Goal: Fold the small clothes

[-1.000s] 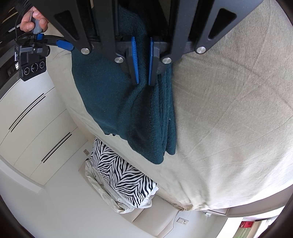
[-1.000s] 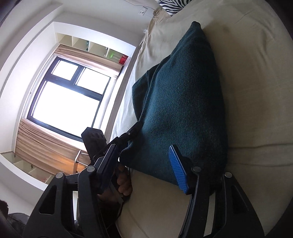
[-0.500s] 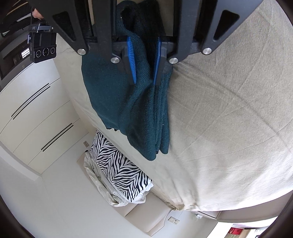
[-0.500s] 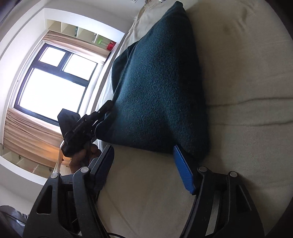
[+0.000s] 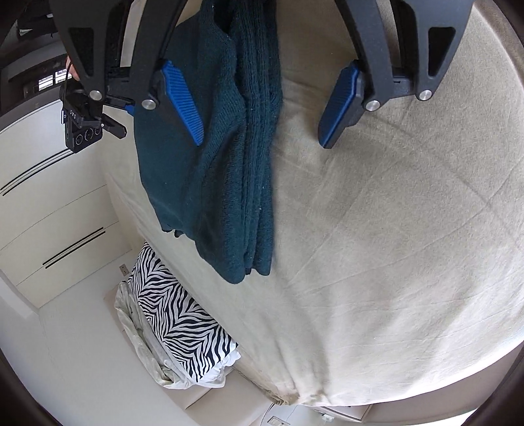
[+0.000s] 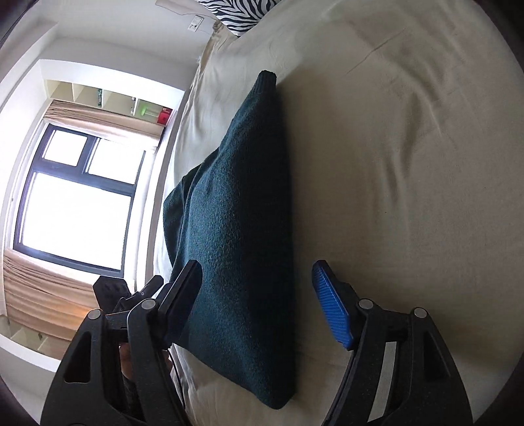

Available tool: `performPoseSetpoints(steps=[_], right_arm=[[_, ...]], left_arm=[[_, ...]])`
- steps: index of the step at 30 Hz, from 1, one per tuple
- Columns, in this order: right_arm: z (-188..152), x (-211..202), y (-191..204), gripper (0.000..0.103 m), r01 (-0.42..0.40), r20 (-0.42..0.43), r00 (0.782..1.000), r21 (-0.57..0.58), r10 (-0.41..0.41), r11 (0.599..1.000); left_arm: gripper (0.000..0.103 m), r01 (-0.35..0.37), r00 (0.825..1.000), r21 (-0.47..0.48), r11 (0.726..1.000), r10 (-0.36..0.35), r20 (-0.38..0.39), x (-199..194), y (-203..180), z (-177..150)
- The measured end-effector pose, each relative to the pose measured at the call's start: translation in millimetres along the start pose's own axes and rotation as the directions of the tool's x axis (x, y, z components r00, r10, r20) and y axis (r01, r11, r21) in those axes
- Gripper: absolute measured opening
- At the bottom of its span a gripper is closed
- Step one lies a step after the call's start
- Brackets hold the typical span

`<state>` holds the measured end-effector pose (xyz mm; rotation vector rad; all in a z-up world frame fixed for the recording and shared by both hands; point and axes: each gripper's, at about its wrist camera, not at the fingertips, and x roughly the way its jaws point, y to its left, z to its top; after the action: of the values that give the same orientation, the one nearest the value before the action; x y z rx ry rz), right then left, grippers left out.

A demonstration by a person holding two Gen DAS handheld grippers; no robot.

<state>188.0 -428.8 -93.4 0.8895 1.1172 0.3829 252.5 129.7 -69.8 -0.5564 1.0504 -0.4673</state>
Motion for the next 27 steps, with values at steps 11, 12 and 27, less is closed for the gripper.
performPoseSetpoints(steps=[11,12,27], right_arm=[[6,48,29,0.071,0.032,-0.042,0.999,-0.040,-0.034,0.999],[7,48,30,0.071,0.038,-0.043,0.998,-0.037,-0.039,0.999],[-26,10,68,0.038,0.195,0.073,0.980,-0.216,-0.183,0.957]], left_arm=[[0.047,-0.052,0.991,0.004,0.999,0.052,-0.127,37,-18,13],[0.046,-0.052,0.990,-0.008,0.999,0.050,-0.131,38,-17,14],[0.026,-0.025,0.992,-0.024,0.999,0.022,-0.126,32,-18,15]])
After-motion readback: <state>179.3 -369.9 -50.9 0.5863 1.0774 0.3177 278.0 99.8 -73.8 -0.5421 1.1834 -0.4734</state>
